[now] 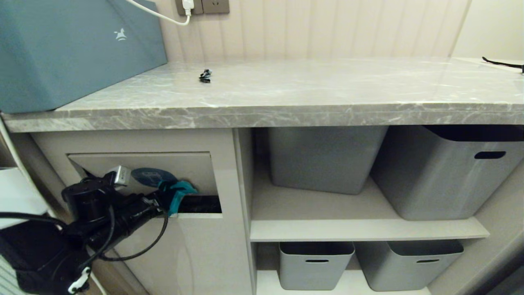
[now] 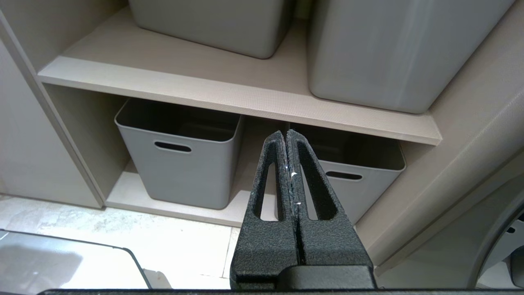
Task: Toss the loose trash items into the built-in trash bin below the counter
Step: Put the garbage in the trash can
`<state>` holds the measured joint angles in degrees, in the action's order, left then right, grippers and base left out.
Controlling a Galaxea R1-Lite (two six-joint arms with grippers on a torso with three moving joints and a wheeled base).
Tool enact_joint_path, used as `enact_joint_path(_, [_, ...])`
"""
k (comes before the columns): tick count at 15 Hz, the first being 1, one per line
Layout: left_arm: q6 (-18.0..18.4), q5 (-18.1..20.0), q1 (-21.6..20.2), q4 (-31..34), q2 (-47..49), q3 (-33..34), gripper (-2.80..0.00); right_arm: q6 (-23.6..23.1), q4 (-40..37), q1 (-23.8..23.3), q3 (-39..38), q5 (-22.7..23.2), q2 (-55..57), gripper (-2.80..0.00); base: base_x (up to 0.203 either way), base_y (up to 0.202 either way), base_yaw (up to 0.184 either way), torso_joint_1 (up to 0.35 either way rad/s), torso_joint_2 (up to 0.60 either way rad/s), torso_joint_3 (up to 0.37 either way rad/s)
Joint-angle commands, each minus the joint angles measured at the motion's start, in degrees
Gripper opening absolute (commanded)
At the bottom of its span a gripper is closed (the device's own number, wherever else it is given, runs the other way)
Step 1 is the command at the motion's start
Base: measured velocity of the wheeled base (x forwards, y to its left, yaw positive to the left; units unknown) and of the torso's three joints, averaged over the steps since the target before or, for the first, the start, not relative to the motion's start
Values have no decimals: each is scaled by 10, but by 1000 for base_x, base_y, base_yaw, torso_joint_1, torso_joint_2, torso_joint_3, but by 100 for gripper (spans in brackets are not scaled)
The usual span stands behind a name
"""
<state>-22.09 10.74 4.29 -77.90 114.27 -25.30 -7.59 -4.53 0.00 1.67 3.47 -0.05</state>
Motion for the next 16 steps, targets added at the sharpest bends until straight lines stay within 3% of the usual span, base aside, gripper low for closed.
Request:
enact_joint_path(1, [-8,1,2,-5,9,-13,-280,-1,0,1,0,0,0,-280,0,0,0,0,0,0])
enact_joint_path(6, [-46,-4,2,-5,35,-59,-280,-1,0,0,0,0,0,-280,0,0,0,0,0,0])
enact_joint_path(10, [-49,-7,5,-5,40,-63,-280,-1,0,0,0,0,0,-280,0,0,0,0,0,0])
enact_joint_path(11, [-49,-8,5,-5,40,-63,-256,-1,0,0,0,0,0,-280,0,0,0,0,0,0])
enact_joint_path(12, [-48,-8,5,-5,40,-63,0,-1,0,1,0,0,0,-280,0,0,0,0,0,0])
enact_joint_path(16, [-49,-13,5,-5,36,-57,0,-1,0,1,0,0,0,-280,0,0,0,0,0,0])
